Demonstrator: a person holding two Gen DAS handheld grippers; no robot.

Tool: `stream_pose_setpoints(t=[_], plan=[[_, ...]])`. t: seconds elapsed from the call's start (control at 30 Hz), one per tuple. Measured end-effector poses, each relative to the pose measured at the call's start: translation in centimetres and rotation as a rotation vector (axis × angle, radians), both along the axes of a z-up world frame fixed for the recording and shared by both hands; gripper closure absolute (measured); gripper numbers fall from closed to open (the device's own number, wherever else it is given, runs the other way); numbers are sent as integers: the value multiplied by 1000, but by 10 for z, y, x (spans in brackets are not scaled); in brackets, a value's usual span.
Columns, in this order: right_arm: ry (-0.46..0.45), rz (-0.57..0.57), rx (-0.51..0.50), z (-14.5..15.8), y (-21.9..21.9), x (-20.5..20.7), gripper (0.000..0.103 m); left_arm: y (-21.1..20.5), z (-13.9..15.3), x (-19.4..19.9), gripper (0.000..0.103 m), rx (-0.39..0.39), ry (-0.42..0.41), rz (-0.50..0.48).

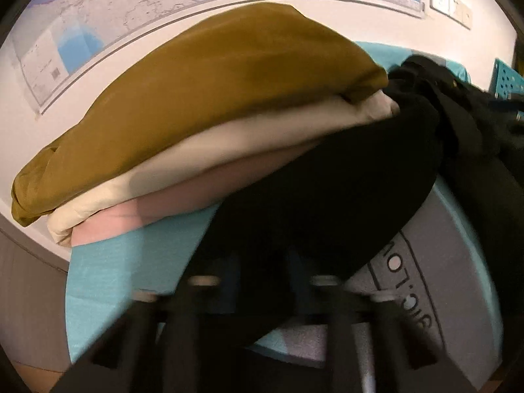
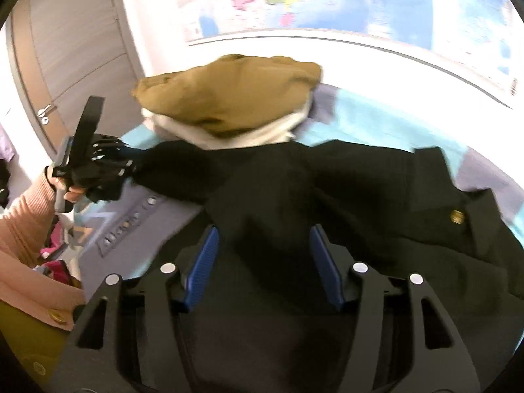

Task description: Fold large clothes

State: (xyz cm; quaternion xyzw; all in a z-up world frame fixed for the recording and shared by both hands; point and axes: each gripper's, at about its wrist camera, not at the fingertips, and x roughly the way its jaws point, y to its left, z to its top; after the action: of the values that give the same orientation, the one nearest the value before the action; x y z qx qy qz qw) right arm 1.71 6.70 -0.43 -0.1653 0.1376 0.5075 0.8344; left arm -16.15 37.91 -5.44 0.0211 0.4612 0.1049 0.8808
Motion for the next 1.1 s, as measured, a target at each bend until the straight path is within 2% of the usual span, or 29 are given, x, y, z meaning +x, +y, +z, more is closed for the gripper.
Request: stream_pose_setpoints(t=[0.07, 0.13, 0.2, 0.27, 0.4, 0.47, 0.67, 0.8, 0.87, 0.9, 0.97, 1.0, 1.03, 1.07, 1.1], plan=[[17, 15, 2, -1, 8, -3, 46, 5, 20, -7, 101, -66, -43, 9], [17, 33, 4, 0, 13, -5, 46, 5, 48, -21, 101, -99, -117, -11], [3, 47, 1, 1, 21, -9, 46, 0, 80, -38, 101, -153, -194, -54], [-8, 58, -6, -1, 33, -10, 46, -12, 98, -48, 100, -189, -231, -108], [56, 50, -60, -15, 65, 5, 46, -34, 105, -54, 100, -231, -240, -192], [68, 57, -42, -18, 70, 1, 47, -46, 103, -54, 100, -233, -234, -207], [168, 351, 31, -25, 73, -57, 45, -52, 95, -61, 100, -276, -218, -237], [316, 483, 122, -28, 92, -62, 41, -60, 89, -59, 99, -339, -206, -277], [368, 504, 177, -27, 97, -55, 39, -67, 84, -65, 91, -339, -180, -306], [425, 517, 221, -27, 97, -46, 39, -70, 82, -70, 91, -313, -179, -306], [496, 489, 263, -27, 99, -30, 39, -73, 78, -82, 75, -275, -172, -320], [511, 473, 264, -26, 100, -24, 39, -73, 78, -88, 63, -266, -178, -322], [533, 441, 255, -28, 104, -17, 39, -73, 77, -96, 56, -230, -194, -320], [548, 414, 245, -29, 107, -13, 40, -73, 77, -101, 54, -191, -203, -313], [564, 385, 233, -32, 112, -7, 42, -72, 75, -105, 46, -146, -213, -298]])
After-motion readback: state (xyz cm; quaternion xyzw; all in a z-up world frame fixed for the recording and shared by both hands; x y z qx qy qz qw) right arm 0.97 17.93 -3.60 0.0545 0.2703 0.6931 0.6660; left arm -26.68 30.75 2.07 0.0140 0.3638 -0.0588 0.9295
